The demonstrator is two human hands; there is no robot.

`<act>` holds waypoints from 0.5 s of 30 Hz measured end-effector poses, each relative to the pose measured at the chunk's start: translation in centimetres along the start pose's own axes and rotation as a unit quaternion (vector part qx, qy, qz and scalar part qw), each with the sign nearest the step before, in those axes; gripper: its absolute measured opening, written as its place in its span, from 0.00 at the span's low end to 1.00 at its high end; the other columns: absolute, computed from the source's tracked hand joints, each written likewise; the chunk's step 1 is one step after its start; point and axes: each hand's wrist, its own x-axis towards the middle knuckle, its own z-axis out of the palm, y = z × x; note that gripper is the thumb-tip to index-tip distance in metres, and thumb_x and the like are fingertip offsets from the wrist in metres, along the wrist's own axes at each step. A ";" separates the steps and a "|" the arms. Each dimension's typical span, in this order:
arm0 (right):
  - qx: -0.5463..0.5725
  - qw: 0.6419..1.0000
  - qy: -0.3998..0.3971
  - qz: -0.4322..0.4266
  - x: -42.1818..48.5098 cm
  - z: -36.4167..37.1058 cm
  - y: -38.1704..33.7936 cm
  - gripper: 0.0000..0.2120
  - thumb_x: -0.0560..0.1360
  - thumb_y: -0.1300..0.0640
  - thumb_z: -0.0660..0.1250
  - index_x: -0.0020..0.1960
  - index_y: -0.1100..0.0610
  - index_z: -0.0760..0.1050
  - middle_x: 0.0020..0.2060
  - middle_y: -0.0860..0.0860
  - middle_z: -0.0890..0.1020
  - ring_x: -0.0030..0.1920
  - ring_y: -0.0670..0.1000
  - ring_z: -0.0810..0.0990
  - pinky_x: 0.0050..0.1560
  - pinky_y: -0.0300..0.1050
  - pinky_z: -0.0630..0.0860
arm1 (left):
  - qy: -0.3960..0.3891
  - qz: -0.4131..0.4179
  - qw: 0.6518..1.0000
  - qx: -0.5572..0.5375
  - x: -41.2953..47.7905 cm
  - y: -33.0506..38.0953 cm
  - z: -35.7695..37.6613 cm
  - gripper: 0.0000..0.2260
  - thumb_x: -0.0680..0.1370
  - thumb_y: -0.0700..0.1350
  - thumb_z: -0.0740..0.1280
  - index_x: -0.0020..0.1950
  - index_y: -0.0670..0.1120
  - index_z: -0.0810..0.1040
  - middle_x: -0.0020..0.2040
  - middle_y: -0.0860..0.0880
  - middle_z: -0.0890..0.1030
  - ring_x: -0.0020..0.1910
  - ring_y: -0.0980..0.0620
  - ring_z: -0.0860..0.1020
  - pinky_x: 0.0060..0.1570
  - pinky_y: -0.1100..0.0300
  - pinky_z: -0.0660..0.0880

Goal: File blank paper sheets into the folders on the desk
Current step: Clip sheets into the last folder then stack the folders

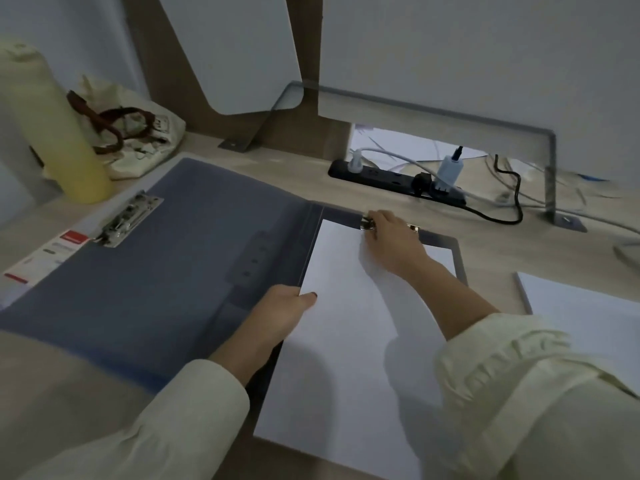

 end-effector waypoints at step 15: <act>0.061 0.979 0.191 -0.023 -0.2 3.7 1.5 0.16 0.79 0.59 0.56 0.64 0.57 0.73 0.61 0.53 0.77 0.64 0.55 0.71 0.61 0.48 0.70 | 0.015 0.016 1.000 0.008 -1.0 -0.1 1.1 0.11 0.79 0.45 0.61 0.37 0.45 0.64 0.37 0.46 0.65 0.36 0.49 0.63 0.38 0.57 0.60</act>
